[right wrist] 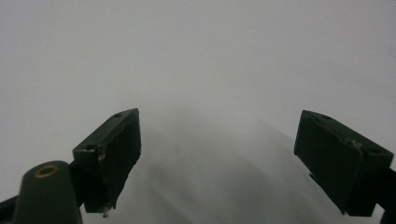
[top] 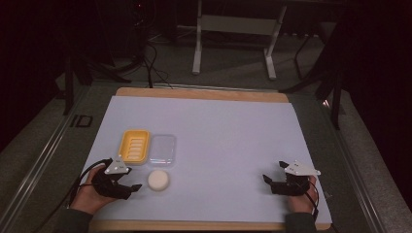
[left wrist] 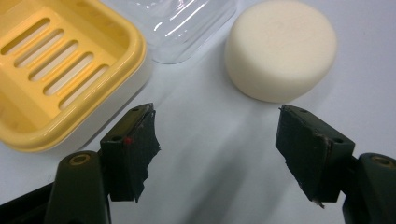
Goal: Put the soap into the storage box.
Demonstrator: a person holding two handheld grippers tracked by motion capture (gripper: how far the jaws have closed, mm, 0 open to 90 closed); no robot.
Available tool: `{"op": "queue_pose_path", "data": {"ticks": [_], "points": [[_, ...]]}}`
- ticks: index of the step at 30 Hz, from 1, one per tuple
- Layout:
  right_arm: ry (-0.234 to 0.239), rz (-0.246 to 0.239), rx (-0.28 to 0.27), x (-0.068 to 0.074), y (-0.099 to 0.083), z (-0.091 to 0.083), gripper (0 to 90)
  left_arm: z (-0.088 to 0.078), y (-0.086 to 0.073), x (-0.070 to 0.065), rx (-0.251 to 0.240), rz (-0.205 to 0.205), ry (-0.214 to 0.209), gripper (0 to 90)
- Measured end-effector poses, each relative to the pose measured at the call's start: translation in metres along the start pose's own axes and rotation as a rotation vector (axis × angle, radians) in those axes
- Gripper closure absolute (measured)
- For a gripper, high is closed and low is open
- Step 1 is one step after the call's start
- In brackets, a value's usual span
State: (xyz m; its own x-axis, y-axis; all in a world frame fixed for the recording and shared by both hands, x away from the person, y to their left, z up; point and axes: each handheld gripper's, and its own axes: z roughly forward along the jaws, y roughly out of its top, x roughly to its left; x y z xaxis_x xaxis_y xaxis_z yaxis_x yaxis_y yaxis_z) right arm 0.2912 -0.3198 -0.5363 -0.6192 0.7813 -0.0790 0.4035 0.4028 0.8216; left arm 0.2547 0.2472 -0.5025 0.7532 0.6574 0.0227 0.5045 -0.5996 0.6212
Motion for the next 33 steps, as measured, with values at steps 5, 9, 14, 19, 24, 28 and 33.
{"op": "queue_pose_path", "data": {"ticks": [5,9,14,19,24,28,33], "points": [[0.001,0.002,-0.002,0.000,0.000,0.000,14.7,-0.001,0.004,-0.002,0.007,0.018,-0.009,29.8],[0.001,0.002,-0.004,0.000,0.000,0.000,14.7,-0.001,0.007,-0.003,0.010,0.028,-0.012,29.7],[0.002,0.001,-0.006,0.000,0.000,-0.001,14.7,0.000,0.012,-0.005,0.018,0.047,-0.021,29.7],[0.002,0.001,-0.008,0.000,0.000,-0.001,14.7,0.000,0.017,-0.008,0.014,0.058,-0.029,29.6],[0.002,0.004,-0.008,0.000,0.000,-0.001,14.7,0.000,0.020,-0.010,0.017,0.074,-0.040,29.4],[0.002,0.004,-0.010,0.000,0.000,-0.001,14.7,0.000,0.024,-0.011,0.011,0.078,-0.054,29.3],[0.002,0.004,-0.010,0.000,0.000,-0.001,14.7,0.003,0.030,-0.013,0.029,0.100,-0.068,28.5]]}}
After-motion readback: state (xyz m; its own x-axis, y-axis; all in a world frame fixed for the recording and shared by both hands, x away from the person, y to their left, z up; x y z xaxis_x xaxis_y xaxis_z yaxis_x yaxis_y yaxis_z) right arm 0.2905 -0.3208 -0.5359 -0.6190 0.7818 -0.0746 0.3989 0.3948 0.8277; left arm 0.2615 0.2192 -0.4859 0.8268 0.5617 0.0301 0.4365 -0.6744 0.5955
